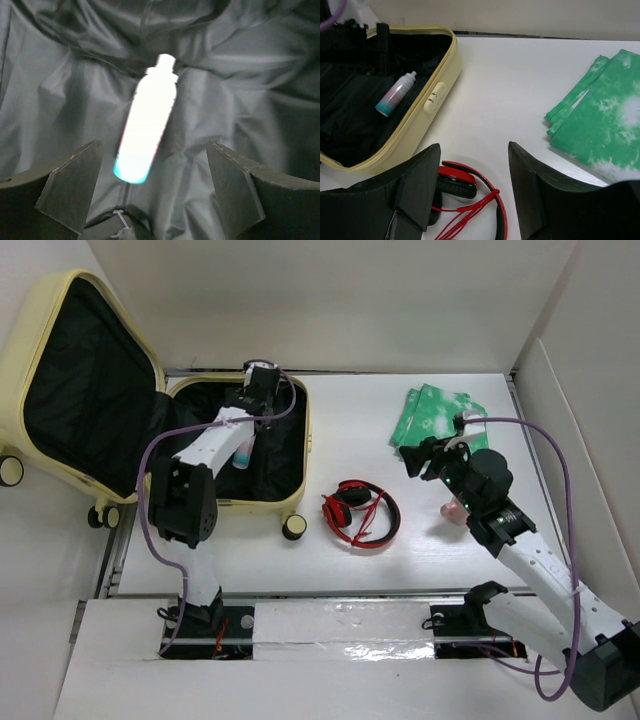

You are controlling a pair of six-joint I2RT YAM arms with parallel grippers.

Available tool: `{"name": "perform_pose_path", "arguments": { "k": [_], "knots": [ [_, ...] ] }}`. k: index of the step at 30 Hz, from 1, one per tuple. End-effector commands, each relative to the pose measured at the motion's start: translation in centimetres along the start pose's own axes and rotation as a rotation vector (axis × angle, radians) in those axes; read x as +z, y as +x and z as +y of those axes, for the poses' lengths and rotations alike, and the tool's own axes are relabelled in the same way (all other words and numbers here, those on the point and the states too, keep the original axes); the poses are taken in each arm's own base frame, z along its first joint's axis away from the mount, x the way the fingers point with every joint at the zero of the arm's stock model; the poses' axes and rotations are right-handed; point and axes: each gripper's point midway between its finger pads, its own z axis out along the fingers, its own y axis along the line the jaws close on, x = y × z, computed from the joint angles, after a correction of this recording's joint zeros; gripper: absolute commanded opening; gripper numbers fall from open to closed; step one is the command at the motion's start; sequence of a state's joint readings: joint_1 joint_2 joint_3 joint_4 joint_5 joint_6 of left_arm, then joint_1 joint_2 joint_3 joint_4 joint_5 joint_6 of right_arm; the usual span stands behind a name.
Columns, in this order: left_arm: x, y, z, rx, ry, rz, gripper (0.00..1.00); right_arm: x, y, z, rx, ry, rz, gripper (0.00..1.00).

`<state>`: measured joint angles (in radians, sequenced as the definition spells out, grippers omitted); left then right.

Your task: Pack the luggage

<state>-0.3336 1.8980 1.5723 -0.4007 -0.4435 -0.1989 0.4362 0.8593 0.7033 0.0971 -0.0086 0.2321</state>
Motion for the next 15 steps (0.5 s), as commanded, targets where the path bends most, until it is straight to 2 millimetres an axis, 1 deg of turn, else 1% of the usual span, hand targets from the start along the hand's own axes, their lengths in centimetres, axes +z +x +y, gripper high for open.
{"name": "perform_pose_path", "arguments": {
  "k": [1,2,3,4,5,6,7,8,9,10,11,12,13,14,15],
  "knots": [
    [-6.5,-6.2,0.4,-0.123,0.131,-0.194,0.83,0.3,-0.7,0.5,-0.014,-0.017,-0.028,0.63],
    [-7.6,-6.3,-0.3,-0.135,0.200,-0.201,0.80,0.2,-0.7,0.5,-0.014,-0.016,-0.027,0.63],
    [-9.5,-5.8,-0.6,-0.134,0.251,-0.217,0.77,0.2,-0.8,0.6,-0.015,-0.017,-0.029,0.62],
    [-10.7,-5.5,-1.7,-0.126,0.303,-0.232,0.74,0.2,-0.9,0.2,-0.016,0.005,-0.034,0.58],
    [-14.0,-5.2,-3.9,-0.101,0.416,-0.259,0.66,0.0,-1.0,0.3,-0.016,0.005,-0.040,0.51],
    [-14.6,-3.1,-5.3,-0.077,0.469,-0.225,0.58,-0.1,-1.2,0.3,-0.016,0.008,-0.047,0.39],
    [-16.0,-2.3,-6.8,-0.071,0.536,-0.225,0.52,-0.1,-1.2,0.2,-0.014,0.015,-0.052,0.12],
    [-19.3,-0.9,-9.5,-0.036,0.669,-0.228,0.44,-0.2,-1.3,-0.1,-0.014,0.031,-0.056,0.06],
    [-19.6,1.6,-10.7,-0.027,0.705,-0.186,0.36,-0.2,-1.3,-0.3,-0.014,0.043,-0.058,0.02],
    [-20.6,2.5,-11.8,-0.027,0.738,-0.189,0.27,-0.2,-1.3,-0.5,-0.015,0.053,-0.057,0.01],
    [-21.6,3.3,-12.2,-0.028,0.744,-0.201,0.19,-0.2,-1.4,-0.7,-0.015,0.063,-0.061,0.02],
    [-22.6,6.0,-13.8,-0.006,0.775,-0.165,0.16,-0.2,-1.2,-0.5,-0.015,0.059,-0.055,0.03],
    [-23.1,7.0,-14.4,-0.008,0.782,-0.161,0.13,-0.1,-1.1,-0.5,-0.017,0.061,-0.053,0.06],
    [-23.4,7.9,-14.7,-0.009,0.777,-0.158,0.13,0.0,-0.9,-0.6,-0.017,0.063,-0.049,0.08],
    [-23.3,9.6,-14.8,-0.004,0.770,-0.139,0.14,0.1,-1.0,-0.6,-0.019,0.062,-0.047,0.09]
  ]
}}
